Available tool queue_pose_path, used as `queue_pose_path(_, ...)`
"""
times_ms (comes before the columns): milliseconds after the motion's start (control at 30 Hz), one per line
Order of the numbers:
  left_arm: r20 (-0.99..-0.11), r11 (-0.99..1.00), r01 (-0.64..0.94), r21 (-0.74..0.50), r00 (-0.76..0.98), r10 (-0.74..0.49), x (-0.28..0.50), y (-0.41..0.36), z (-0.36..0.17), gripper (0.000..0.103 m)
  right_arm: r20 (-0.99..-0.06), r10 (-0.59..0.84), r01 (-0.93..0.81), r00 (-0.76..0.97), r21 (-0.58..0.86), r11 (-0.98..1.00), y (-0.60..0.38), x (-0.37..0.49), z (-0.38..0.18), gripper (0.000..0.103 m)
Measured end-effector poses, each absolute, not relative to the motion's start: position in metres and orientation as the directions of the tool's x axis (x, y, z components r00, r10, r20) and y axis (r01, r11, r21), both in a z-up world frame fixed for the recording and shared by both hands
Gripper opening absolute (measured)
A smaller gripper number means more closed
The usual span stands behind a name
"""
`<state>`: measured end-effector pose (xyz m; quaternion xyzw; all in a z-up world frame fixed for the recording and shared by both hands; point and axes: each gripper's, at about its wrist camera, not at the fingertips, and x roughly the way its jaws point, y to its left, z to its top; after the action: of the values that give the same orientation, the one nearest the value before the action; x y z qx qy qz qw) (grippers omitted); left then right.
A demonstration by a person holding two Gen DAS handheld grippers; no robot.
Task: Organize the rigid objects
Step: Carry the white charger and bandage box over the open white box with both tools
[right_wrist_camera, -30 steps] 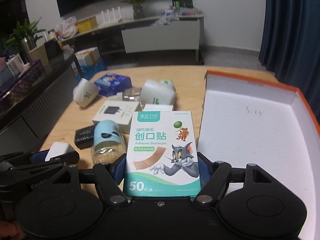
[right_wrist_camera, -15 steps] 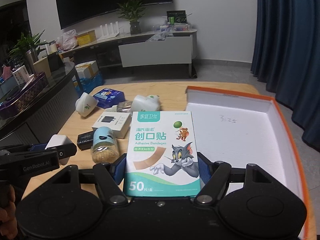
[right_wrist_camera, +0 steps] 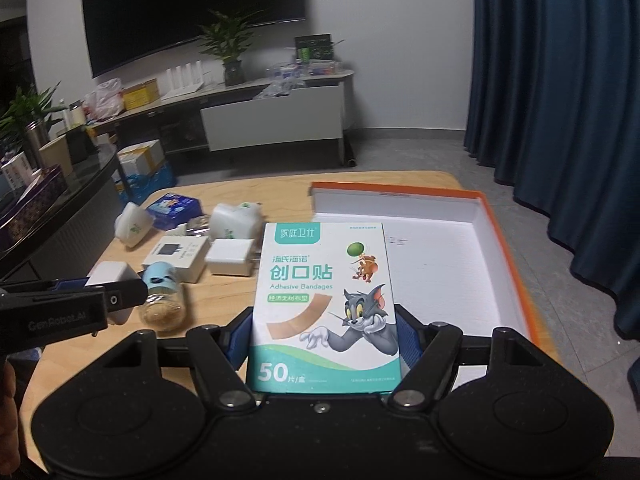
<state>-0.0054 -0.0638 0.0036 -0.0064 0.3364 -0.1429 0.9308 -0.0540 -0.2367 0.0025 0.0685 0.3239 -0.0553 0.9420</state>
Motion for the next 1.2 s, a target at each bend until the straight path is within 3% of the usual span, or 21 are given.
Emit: queue_pose_path(1200,-0.638,0.914,0.389,-0.120,0.675,-0.371,0.007,-0.136,0.005,0.042,-0.595,-0.188,0.316,0.782,0.118,0.941,-0.301,-0.065,-0.001,0.084)
